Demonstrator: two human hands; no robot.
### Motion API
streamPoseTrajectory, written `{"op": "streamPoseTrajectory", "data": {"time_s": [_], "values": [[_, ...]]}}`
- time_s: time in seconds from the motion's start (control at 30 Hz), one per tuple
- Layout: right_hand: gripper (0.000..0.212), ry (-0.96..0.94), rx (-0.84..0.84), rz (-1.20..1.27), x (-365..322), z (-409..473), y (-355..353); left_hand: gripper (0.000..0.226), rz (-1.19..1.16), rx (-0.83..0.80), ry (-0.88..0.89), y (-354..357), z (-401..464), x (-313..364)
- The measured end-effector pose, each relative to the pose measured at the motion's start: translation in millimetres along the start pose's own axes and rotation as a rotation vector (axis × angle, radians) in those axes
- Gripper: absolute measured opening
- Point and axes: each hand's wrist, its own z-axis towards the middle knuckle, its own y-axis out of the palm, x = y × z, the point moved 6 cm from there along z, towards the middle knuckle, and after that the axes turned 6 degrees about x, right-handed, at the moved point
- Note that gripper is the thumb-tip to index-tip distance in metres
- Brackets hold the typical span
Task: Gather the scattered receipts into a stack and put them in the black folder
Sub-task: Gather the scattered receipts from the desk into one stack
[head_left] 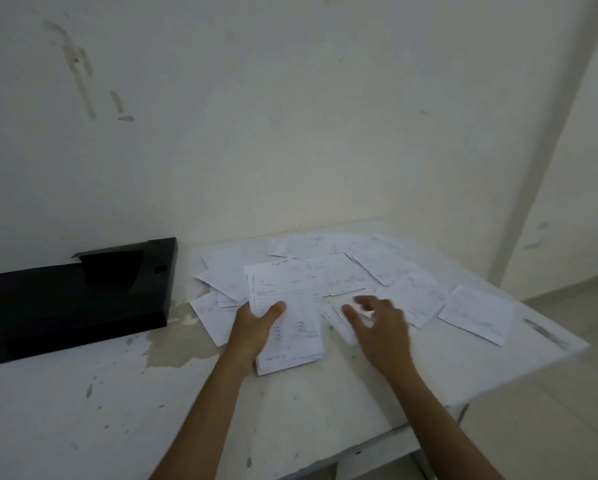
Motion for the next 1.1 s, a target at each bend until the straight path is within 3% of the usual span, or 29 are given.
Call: {"op": "streamPoseTrajectory", "data": {"time_s": [0.07,0.13,0.37,0.47,0.57,0.73,0.93,1.03,1.1], "values": [[0.059,0.079,0.028,-0.325,34,9,-24,0.039,0.029,0.011,0.046,-3,2,-3],[0.065,0.084,-0.099,-0.475,54,13,-30,0.039,0.054,0.024,0.083,-7,2,-5],[0.058,-0.171,-0.277,-0.337,36,2,-6,0.042,0.12,0.054,0.144,-16,3,-6],[0.042,-0.202,-0.28,-0.232,30,11,-7,0.037,0.103,0.096,0.153,-27,2,-7],[0.039,-0.23,-0.285,-0.196,25,34,-7,0.039,0.086,0.15,0.148,-35,0,-9],[0.056,-0.423,-0.64,-0.387,11,54,27,0.044,0.088,0.155,0.152,-36,1,-11],[0.06,-0.403,-0.479,-0.715,33,67,10,0.045,0.079,0.166,0.137,-39,4,-15],[0.058,-0.405,-0.415,-0.693,31,67,5,0.044,0.087,0.161,0.137,-38,3,-15],[0.055,-0.414,-0.462,-0.581,26,71,9,0.043,0.085,0.164,0.134,-38,3,-14]]}}
